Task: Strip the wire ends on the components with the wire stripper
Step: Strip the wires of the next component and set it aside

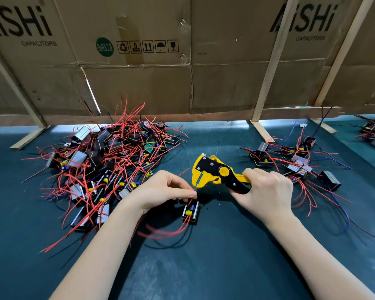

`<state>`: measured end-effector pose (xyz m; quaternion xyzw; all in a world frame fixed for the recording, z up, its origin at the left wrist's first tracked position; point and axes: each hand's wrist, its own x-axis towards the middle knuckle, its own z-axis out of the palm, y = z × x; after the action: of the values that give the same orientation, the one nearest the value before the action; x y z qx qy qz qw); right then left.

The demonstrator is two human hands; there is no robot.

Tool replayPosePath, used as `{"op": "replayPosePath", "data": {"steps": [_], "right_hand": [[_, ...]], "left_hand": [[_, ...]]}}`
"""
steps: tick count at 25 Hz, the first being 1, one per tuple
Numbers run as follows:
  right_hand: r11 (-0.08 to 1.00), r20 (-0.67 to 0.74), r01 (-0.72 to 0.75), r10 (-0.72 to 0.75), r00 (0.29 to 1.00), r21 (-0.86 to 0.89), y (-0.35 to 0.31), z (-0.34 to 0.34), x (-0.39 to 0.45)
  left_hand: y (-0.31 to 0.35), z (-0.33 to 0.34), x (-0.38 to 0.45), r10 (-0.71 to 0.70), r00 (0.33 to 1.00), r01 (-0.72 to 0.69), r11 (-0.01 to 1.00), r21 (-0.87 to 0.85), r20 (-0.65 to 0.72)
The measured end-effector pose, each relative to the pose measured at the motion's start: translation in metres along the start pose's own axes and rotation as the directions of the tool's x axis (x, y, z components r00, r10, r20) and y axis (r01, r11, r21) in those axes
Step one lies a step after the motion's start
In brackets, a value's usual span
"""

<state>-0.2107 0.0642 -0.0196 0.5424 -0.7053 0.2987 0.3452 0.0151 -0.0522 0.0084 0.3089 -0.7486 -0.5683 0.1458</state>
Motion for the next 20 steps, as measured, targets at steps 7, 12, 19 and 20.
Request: {"op": "replayPosePath", "data": {"steps": [7, 12, 19, 20], "right_hand": [[0.993, 0.09, -0.119, 0.12, 0.989, -0.016, 0.009, 0.003, 0.002], [0.994, 0.187, -0.108, 0.112, 0.976, -0.032, 0.012, 0.007, 0.001], [0.989, 0.245, -0.141, 0.146, 0.958, -0.039, 0.013, 0.011, -0.001], [0.987, 0.252, -0.158, 0.162, 0.954, -0.036, 0.014, 0.011, -0.001]], "left_hand": [[0.006, -0.008, -0.008, 0.074, 0.973, -0.083, 0.996, 0.028, 0.22], [0.029, 0.013, -0.005, 0.373, 0.926, -0.298, 0.816, -0.496, 0.056], [0.043, 0.035, 0.009, 0.433, 0.899, -0.353, 0.807, -0.474, 0.069], [0.042, 0.025, 0.006, 0.409, 0.912, -0.388, 0.83, -0.399, -0.036]]}}
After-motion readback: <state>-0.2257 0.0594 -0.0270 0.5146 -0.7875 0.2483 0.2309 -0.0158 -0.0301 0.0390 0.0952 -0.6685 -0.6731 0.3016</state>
